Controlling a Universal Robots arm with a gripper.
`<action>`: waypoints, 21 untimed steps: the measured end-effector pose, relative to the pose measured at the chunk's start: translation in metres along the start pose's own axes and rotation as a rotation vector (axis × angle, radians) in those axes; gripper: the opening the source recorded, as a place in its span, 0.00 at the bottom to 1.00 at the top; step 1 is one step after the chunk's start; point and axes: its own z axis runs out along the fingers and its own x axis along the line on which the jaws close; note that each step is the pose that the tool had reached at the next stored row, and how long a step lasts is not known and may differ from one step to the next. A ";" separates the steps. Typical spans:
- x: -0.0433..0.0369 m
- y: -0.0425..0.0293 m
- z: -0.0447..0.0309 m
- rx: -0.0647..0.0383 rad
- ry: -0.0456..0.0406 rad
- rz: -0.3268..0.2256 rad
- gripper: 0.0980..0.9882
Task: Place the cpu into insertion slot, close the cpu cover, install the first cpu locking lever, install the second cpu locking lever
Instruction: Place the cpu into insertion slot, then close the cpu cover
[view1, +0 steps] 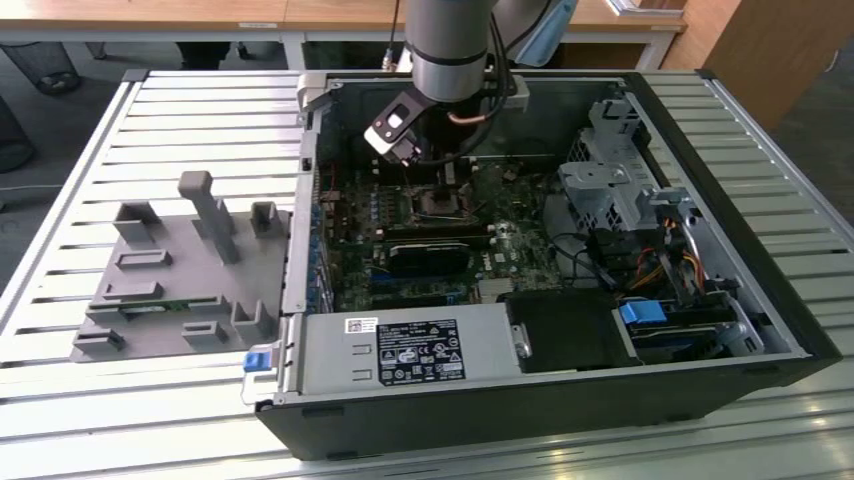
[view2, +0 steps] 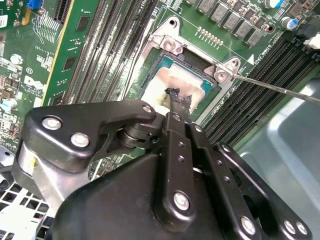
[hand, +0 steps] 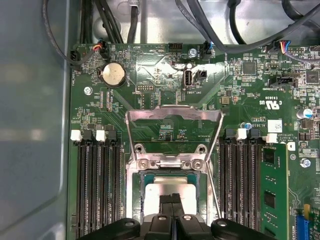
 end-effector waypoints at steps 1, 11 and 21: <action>0.0000 0.0000 -0.0003 0.000 0.0000 0.000 0.01; 0.0000 0.0001 -0.0032 0.000 -0.0001 0.000 0.01; 0.0001 0.0005 -0.0095 0.000 0.0000 0.000 0.01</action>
